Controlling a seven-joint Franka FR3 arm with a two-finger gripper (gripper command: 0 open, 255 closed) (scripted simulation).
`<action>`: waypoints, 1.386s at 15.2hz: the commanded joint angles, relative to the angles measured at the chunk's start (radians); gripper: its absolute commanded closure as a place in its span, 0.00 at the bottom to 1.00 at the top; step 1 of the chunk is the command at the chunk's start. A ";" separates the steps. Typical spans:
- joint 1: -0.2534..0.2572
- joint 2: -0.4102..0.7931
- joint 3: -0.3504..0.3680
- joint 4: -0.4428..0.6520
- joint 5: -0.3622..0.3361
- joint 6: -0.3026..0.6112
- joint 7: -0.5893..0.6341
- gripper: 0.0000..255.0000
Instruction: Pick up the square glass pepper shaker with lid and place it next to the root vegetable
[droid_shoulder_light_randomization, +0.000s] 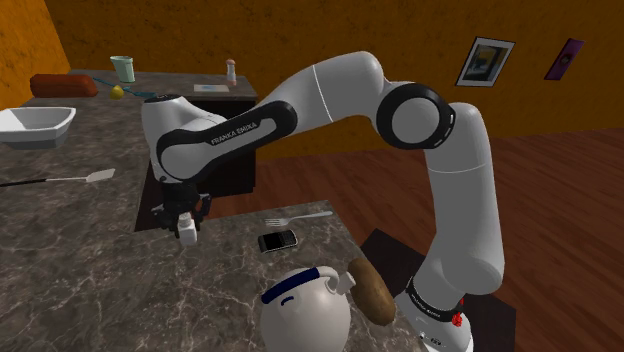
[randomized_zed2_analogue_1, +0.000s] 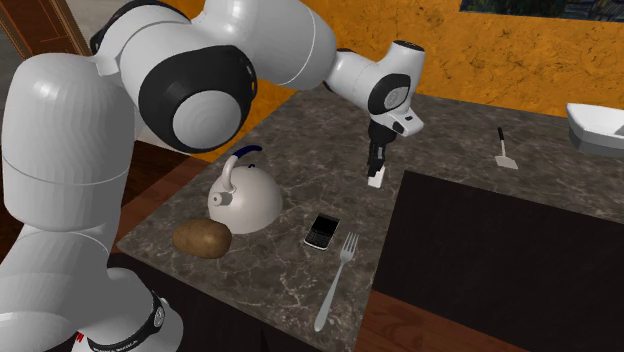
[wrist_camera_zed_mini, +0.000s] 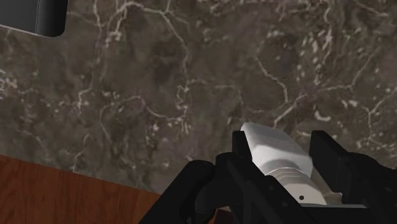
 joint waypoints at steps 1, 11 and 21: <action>-0.001 -0.009 0.002 0.008 0.004 -0.016 -0.001 1.00; -0.004 -0.053 0.013 0.080 0.021 -0.129 -0.005 1.00; 0.000 -0.076 0.019 0.181 0.031 -0.252 -0.006 1.00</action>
